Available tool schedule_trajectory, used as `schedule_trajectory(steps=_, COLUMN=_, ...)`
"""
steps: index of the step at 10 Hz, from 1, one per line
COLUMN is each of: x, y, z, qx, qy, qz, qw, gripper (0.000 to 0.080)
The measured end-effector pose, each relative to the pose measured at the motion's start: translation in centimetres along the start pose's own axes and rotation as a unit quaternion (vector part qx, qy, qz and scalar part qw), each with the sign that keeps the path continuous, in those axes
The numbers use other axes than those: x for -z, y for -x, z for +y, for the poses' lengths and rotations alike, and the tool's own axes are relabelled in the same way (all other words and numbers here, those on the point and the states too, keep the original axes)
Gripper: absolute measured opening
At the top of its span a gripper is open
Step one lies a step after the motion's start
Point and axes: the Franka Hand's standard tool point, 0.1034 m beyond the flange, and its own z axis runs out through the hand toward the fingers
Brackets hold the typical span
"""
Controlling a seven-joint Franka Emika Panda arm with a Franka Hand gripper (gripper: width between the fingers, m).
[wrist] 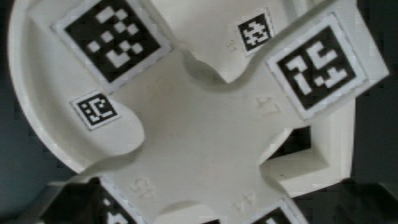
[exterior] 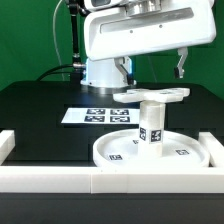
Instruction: Assemble round table
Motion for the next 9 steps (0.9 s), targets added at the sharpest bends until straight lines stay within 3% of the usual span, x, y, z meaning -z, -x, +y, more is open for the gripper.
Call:
schedule_trajectory(steps=2, x=0.14, y=-0.14, z=-0.21, qx=0.106, qy=0.007, qz=-0.004, qw=0.994, gripper=0.0649)
schedule_trajectory(steps=3, x=0.11, y=-0.12, z=-0.51, qx=0.198, qy=0.014, qz=-0.008, qw=0.980, gripper=0.0649)
schedule_trajectory(steps=7, x=0.09, y=-0.09, z=-0.50, qx=0.344, qy=0.023, qz=-0.015, qw=0.938, gripper=0.0649)
schedule_trajectory(steps=9, x=-0.18, y=0.10, z=-0.94, qx=0.443, qy=0.034, qz=-0.017, qw=0.896, gripper=0.0649)
